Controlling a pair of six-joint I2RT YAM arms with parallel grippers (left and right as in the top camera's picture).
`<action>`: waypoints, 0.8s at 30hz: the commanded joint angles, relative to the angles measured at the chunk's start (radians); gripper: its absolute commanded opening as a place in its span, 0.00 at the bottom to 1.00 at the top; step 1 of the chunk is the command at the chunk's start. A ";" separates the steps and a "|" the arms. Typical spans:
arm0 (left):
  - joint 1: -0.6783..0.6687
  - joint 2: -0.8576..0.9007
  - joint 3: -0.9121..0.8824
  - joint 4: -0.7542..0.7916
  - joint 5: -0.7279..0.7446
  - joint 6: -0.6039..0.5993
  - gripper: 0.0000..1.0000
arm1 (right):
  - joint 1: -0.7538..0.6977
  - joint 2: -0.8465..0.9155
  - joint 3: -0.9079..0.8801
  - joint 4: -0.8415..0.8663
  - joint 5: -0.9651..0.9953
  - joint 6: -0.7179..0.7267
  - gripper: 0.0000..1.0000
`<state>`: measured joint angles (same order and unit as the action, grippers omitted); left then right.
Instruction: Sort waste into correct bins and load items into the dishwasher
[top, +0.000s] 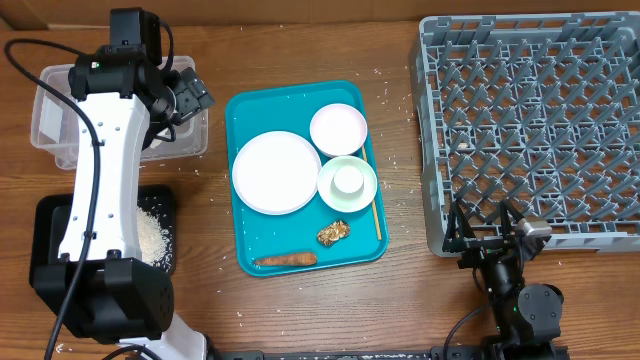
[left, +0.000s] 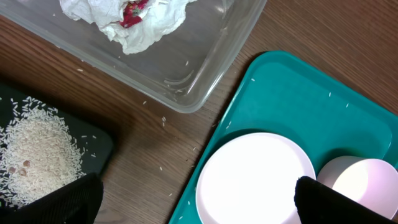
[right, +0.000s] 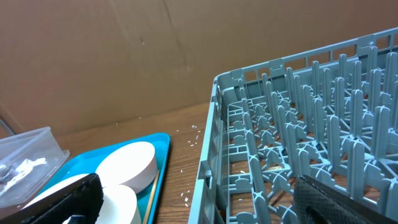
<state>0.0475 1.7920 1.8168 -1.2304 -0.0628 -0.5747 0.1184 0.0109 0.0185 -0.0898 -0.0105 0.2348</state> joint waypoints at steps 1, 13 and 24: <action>-0.002 0.015 0.009 0.000 0.008 -0.013 1.00 | -0.001 -0.008 -0.010 0.006 0.009 -0.007 1.00; -0.002 0.015 0.009 0.001 0.011 -0.013 1.00 | -0.001 -0.008 -0.010 0.006 0.009 -0.007 1.00; -0.018 0.015 0.009 -0.110 0.448 0.136 1.00 | -0.001 -0.008 -0.010 0.006 0.009 -0.007 1.00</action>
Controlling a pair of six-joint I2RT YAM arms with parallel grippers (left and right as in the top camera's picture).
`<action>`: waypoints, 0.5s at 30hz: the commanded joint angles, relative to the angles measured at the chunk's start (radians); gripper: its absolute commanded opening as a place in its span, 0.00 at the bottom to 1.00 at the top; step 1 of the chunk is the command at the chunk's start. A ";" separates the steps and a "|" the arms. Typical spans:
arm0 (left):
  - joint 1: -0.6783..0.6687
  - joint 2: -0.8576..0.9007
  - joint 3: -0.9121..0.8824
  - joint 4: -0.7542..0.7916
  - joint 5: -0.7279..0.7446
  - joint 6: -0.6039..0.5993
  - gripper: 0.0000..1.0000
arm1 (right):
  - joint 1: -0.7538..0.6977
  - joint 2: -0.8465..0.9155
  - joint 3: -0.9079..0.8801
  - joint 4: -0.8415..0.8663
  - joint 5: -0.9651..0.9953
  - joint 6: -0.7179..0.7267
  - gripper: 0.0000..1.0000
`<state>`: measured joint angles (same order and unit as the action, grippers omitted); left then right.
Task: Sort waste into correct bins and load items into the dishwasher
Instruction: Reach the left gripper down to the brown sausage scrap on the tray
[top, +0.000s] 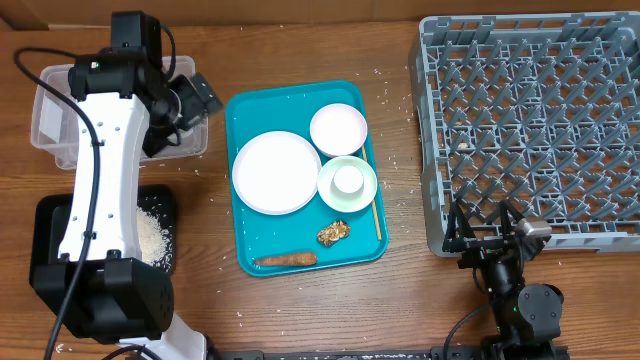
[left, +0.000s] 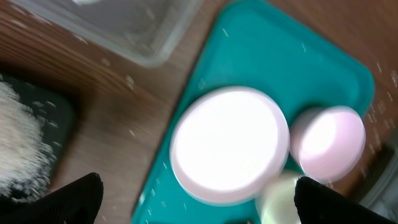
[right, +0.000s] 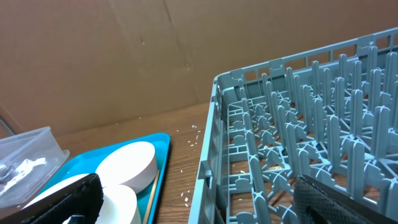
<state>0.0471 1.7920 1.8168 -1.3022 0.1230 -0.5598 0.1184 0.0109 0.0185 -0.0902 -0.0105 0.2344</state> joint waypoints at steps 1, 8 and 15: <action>-0.032 0.015 0.008 -0.068 0.295 0.177 0.98 | -0.001 -0.008 -0.010 0.007 0.009 -0.007 1.00; -0.254 0.014 -0.086 -0.193 0.142 0.255 0.95 | -0.001 -0.008 -0.010 0.007 0.009 -0.007 1.00; -0.378 0.012 -0.273 -0.181 0.079 0.071 0.90 | -0.001 -0.008 -0.010 0.007 0.009 -0.007 1.00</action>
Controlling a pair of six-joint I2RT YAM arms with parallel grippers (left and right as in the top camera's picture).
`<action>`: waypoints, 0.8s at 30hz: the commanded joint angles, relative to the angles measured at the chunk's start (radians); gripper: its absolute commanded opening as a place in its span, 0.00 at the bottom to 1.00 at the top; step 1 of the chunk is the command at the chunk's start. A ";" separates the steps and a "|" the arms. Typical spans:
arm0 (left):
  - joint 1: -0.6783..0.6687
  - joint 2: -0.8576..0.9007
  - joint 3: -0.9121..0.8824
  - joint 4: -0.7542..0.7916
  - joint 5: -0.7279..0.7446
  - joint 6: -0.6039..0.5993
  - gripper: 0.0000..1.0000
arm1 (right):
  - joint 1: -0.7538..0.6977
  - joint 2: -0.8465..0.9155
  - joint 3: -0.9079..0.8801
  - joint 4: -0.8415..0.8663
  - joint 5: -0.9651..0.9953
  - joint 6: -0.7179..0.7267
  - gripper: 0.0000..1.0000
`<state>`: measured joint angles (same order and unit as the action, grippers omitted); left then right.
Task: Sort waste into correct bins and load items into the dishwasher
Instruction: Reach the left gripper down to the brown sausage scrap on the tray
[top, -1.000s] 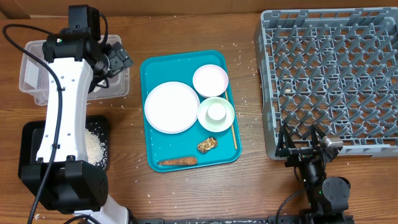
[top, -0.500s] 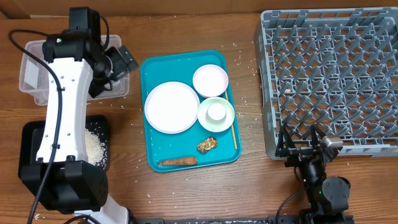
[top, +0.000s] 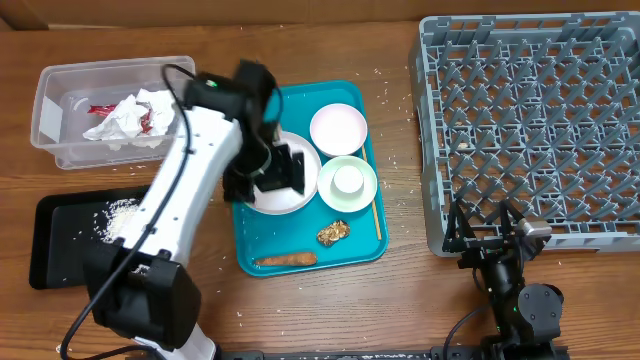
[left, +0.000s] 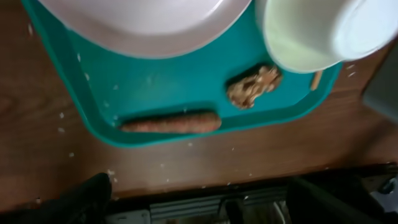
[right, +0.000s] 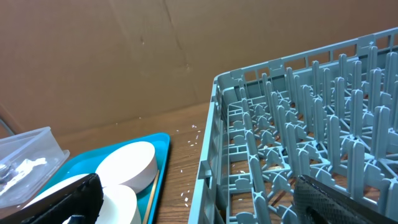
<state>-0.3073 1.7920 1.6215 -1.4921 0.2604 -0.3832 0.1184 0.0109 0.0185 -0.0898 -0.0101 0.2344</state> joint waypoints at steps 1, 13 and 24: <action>-0.028 0.010 -0.105 0.017 -0.068 -0.143 0.90 | -0.001 -0.008 -0.010 0.006 0.009 -0.007 1.00; -0.032 -0.254 -0.510 0.335 -0.011 -0.562 0.92 | -0.001 -0.008 -0.010 0.006 0.009 -0.007 1.00; -0.068 -0.365 -0.724 0.506 -0.033 -0.936 0.98 | -0.001 -0.008 -0.010 0.006 0.009 -0.007 1.00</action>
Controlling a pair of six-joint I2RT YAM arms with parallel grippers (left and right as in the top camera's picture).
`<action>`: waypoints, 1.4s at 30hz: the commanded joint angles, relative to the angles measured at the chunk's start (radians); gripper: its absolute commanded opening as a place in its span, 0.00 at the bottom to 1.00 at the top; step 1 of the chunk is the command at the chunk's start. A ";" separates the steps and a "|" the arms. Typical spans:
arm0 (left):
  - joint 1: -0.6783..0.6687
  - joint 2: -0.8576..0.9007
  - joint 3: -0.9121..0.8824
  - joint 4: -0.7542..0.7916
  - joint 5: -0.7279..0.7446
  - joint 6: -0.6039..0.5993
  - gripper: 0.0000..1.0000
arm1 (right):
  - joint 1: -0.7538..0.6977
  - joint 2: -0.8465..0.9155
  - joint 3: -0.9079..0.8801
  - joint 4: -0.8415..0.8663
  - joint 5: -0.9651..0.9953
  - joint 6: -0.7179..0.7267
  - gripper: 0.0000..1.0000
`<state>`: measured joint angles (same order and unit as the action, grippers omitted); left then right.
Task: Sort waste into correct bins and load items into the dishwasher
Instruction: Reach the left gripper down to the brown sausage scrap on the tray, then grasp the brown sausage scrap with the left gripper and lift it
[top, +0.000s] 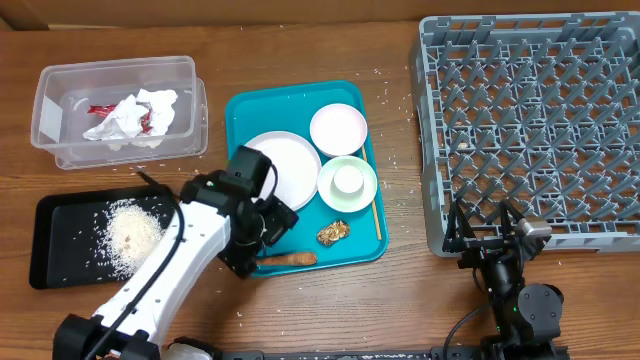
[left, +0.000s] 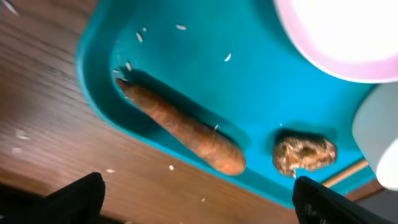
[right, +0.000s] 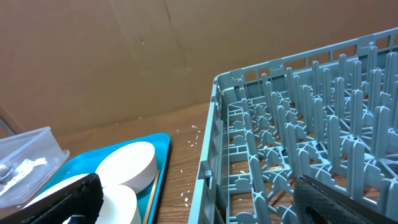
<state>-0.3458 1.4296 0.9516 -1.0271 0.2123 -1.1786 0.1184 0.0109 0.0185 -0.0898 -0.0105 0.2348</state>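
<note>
An orange carrot (top: 290, 259) (left: 183, 129) lies along the front edge of the teal tray (top: 250, 105), with a brown food lump (top: 333, 233) (left: 305, 154) to its right. My left gripper (top: 262, 236) (left: 199, 200) hangs open just above the tray's front left corner, close over the carrot, holding nothing. The tray also carries a white plate (top: 280, 165), a pink bowl (top: 338, 128), a green bowl (top: 347, 183) with a small cup inside and a wooden chopstick (top: 376, 215). My right gripper (top: 497, 235) (right: 199, 199) rests open before the grey dish rack (top: 530, 120).
A clear bin (top: 60, 90) at the back left holds crumpled paper waste (top: 125, 112). In front of it a black tray (top: 60, 250) holds a heap of rice (top: 130, 235). Rice grains are scattered over the wooden table.
My left gripper has moved from over the white plate to the tray's front left corner and now sits lower, close over the carrot. The right arm has not moved.
My left gripper was open over the clear bin, where the crumpled paper lay. Then it was at the bin's right edge, looking at the tray. After that it was above the plate, and now it is low over the carrot.
</note>
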 joint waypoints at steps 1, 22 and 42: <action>-0.053 -0.003 -0.089 0.115 0.030 -0.173 0.97 | -0.001 -0.008 -0.010 0.006 0.009 -0.007 1.00; -0.192 0.023 -0.120 0.235 -0.100 -0.348 0.80 | -0.001 -0.008 -0.010 0.006 0.009 -0.007 1.00; -0.192 0.024 -0.200 0.312 -0.134 -0.453 0.72 | -0.001 -0.008 -0.010 0.006 0.009 -0.007 1.00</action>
<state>-0.5308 1.4467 0.7662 -0.7170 0.1062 -1.6020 0.1184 0.0109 0.0185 -0.0898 -0.0101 0.2344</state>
